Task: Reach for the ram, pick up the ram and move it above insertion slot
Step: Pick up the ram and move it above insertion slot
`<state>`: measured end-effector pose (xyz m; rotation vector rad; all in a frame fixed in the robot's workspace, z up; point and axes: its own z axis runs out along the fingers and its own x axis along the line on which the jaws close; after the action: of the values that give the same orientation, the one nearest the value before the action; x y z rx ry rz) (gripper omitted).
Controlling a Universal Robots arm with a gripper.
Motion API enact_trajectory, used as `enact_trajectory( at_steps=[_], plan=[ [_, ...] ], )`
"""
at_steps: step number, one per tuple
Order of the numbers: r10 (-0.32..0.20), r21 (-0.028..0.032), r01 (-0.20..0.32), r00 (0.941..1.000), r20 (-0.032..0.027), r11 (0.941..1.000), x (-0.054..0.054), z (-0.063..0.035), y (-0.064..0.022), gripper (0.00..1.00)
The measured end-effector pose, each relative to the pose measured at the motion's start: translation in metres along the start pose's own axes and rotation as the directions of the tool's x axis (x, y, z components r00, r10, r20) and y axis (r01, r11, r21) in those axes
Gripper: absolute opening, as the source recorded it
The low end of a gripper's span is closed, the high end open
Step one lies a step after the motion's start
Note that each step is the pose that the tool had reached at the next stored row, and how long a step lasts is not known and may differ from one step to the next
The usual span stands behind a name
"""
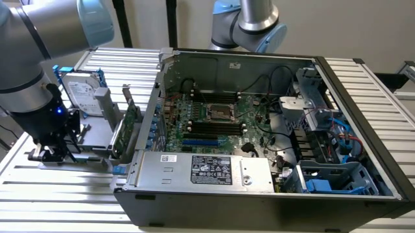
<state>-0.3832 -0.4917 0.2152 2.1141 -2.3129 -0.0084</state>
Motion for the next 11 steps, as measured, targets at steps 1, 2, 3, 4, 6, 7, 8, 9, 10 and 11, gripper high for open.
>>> enact_trajectory(
  at_steps=[1,2,3,4,6,7,8,9,10,11],
  plan=[
    [-0.004,0.0001,0.004,1.0000,0.0000,1.0000,0.0000,0.0006,0.0000,0.31],
    [-0.009,0.0002,0.009,1.0000,-0.0001,1.0000,0.0000,0.0012,-0.0001,0.31],
    [-0.014,0.0002,0.014,0.9999,-0.0001,0.9999,0.0000,0.0019,-0.0001,0.31],
    [-0.019,0.0002,0.019,0.9998,-0.0001,0.9998,-0.0001,0.0025,-0.0001,0.31],
    [-0.029,0.0001,0.029,0.9996,-0.0002,0.9996,-0.0001,0.0039,-0.0001,0.31],
    [-0.033,0.0001,0.033,0.9994,-0.0002,0.9994,0.0000,0.0045,-0.0001,0.31],
    [-0.037,0.0002,0.037,0.9993,-0.0002,0.9993,0.0000,0.0053,-0.0002,0.31],
    [-0.039,0.0002,0.039,0.9992,-0.0002,0.9992,0.0000,0.0060,-0.0001,0.31],
    [-0.042,0.0002,0.042,0.9991,-0.0003,0.9991,-0.0001,0.0067,-0.0002,0.31],
    [-0.045,0.0003,0.045,0.9990,-0.0003,0.9990,-0.0001,0.0074,-0.0002,0.31]
  ],
)
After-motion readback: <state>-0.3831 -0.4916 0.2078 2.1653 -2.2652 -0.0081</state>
